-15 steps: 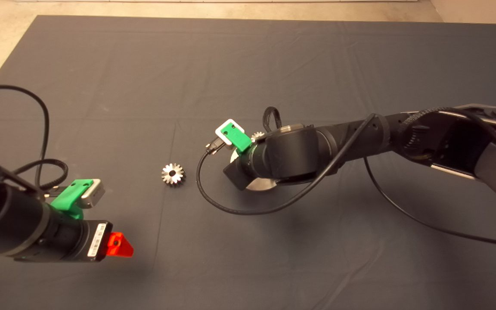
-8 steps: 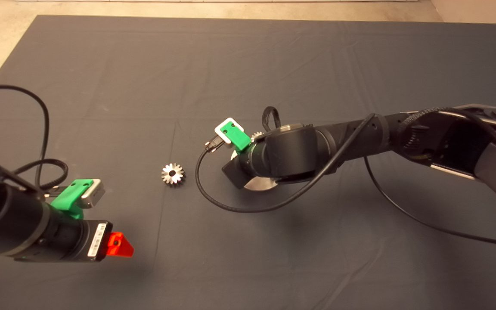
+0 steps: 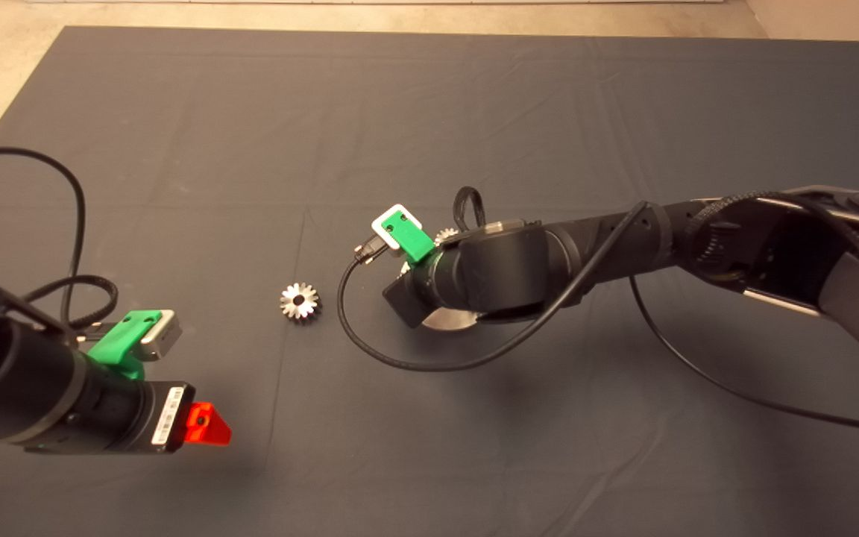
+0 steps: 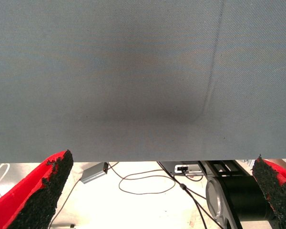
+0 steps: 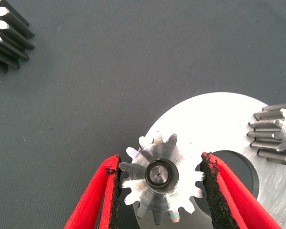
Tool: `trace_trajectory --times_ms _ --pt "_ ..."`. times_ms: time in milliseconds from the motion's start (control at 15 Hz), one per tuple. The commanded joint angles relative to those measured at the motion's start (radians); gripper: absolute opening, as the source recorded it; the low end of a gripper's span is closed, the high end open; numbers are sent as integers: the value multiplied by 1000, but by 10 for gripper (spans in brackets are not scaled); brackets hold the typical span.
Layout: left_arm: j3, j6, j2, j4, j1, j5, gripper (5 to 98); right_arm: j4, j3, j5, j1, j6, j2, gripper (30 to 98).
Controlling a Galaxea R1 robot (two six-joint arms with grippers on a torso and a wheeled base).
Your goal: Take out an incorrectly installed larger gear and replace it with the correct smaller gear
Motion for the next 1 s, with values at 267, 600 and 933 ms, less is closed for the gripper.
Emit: trace_trajectory --times_ms 267,600,933 --pt "11 -5 -4 -17 -10 2 975 -41 16 -3 11 6 5 386" --pt "11 -5 -4 -17 -10 2 975 -43 24 -3 9 8 0 392" --pt "11 -5 -4 -17 -10 2 975 -43 24 -3 9 6 0 395"
